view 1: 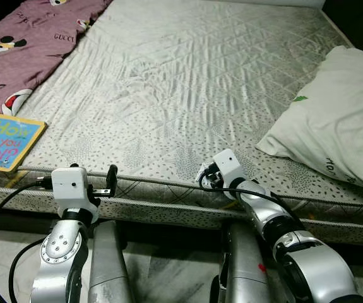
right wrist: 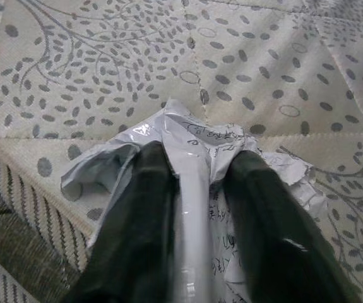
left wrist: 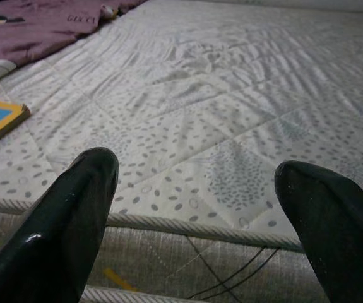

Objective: Clean up the room

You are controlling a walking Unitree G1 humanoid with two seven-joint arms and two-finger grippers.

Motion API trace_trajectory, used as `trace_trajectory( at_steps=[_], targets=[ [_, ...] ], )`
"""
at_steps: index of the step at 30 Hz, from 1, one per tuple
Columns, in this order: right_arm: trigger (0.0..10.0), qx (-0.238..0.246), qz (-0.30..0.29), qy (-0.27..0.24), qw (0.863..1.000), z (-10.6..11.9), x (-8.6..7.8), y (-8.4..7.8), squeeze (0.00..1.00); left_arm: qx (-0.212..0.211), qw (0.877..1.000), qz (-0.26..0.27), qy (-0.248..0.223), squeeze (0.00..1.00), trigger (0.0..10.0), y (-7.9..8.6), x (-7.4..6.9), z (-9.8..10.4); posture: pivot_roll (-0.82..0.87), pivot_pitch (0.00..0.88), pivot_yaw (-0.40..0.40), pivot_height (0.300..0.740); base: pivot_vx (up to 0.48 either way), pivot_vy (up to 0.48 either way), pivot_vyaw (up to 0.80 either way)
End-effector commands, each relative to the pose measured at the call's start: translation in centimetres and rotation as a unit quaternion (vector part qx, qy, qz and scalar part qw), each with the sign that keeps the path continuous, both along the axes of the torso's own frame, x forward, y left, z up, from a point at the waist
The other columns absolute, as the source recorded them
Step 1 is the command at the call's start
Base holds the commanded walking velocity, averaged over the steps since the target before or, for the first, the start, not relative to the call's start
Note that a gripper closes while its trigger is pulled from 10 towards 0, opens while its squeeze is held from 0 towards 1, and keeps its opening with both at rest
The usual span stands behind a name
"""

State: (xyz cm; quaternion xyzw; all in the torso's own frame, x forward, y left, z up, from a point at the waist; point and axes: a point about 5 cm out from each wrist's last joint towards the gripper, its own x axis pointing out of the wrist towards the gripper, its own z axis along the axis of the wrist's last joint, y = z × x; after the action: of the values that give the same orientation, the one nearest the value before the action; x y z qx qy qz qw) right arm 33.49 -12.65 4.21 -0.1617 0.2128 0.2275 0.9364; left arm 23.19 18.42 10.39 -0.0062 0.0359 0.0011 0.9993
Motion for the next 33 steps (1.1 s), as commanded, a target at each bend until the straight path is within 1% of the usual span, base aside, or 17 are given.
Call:
trace_trajectory(
  at_steps=[1,11,16,19,20,21,22,23,24,26,27,29,31,32,33],
  targets=[
    [0.0,-0.011,0.002,0.048,0.999,-1.7,-1.2,-0.4,0.0,0.004,1.0,-0.008,-0.002,0.0,10.0,-0.2,0.4,0.0,0.02,0.006,-0.034,0.497,0.0,0.0,0.0],
    [0.0,0.0,-0.007,0.05,0.999,-1.5,-1.0,-0.5,0.0,0.004,1.0,-0.012,-0.004,0.0,10.0,-0.5,0.7,-0.1,0.01,0.004,-0.035,0.497,0.0,0.0,0.0],
    [0.0,-0.006,-0.006,0.037,0.999,-1.2,-0.7,-0.6,0.0,0.004,1.0,-0.014,-0.006,0.0,10.0,-0.6,1.0,-0.1,0.01,0.002,-0.035,0.497,0.0,0.0,0.0],
    [0.0,-0.005,-0.029,-0.01,1.0,0.0,0.1,-0.9,0.0,0.003,1.0,-0.017,-0.008,0.0,10.0,-0.8,1.2,-0.1,0.01,0.002,-0.033,0.497,0.0,0.0,0.0],
    [0.0,-0.001,-0.035,-0.017,0.999,0.2,0.2,-0.9,0.0,0.003,1.0,-0.017,-0.008,0.0,10.0,-0.8,1.2,-0.1,0.0,0.003,-0.031,0.497,0.0,0.0,0.0],
    [0.0,0.008,-0.041,-0.021,0.999,0.3,0.3,-0.9,0.0,0.003,1.0,-0.017,-0.008,0.0,10.0,-0.8,1.2,-0.1,0.0,0.003,-0.031,0.497,0.0,0.0,0.0],
    [0.0,0.031,-0.043,-0.03,0.998,0.8,0.5,-0.5,0.0,0.003,1.0,-0.018,-0.008,0.0,10.0,-0.8,1.3,-0.1,0.0,0.002,-0.028,0.497,0.0,0.0,0.0],
    [0.0,0.04,-0.043,-0.034,0.998,1.0,0.6,-0.3,0.0,0.002,1.0,-0.019,-0.007,0.0,10.0,-0.8,1.3,-0.1,0.0,0.002,-0.028,0.497,0.0,0.0,0.0],
    [0.0,0.064,-0.046,-0.044,0.996,1.5,0.8,0.2,0.0,0.002,1.0,-0.02,-0.007,0.0,10.0,-0.9,1.4,-0.2,-0.01,0.002,-0.023,0.497,0.0,0.0,0.0],
    [0.0,0.087,-0.054,-0.055,0.993,2.0,1.0,0.5,0.0,0.002,1.0,-0.022,-0.008,0.0,10.0,-1.0,1.5,-0.2,-0.02,0.002,-0.02,0.497,0.0,0.0,0.0],
    [0.0,0.136,-0.073,-0.082,0.985,3.3,1.6,1.1,0.0,0.001,1.0,-0.025,-0.011,0.0,10.0,-1.2,1.7,-0.1,-0.02,0.002,-0.02,0.497,0.0,0.0,0.0],
    [0.0,0.166,-0.085,-0.099,0.977,4.1,1.9,1.4,0.0,0.0,1.0,-0.027,-0.013,0.0,10.0,-1.3,1.9,0.0,-0.03,0.0,-0.016,0.497,0.0,0.0,0.0],
    [0.0,0.248,-0.123,-0.14,0.951,6.3,2.4,1.7,0.0,-0.001,0.999,-0.025,-0.02,0.0,10.0,-1.4,2.1,0.1,-0.03,0.0,-0.016,0.497,0.0,0.0,0.0],
    [0.0,0.264,-0.131,-0.161,0.942,7.0,2.4,1.6,0.0,-0.002,0.999,-0.024,-0.021,0.0,10.0,-1.4,2.1,0.1,-0.03,0.0,-0.016,0.497,0.0,0.0,0.0],
    [0.0,0.28,-0.132,-0.202,0.929,8.5,2.2,1.7,0.0,-0.004,1.0,-0.019,-0.024,0.0,10.0,-1.3,2.1,0.2,-0.03,0.0,-0.016,0.497,0.0,0.0,0.0]
  ],
)
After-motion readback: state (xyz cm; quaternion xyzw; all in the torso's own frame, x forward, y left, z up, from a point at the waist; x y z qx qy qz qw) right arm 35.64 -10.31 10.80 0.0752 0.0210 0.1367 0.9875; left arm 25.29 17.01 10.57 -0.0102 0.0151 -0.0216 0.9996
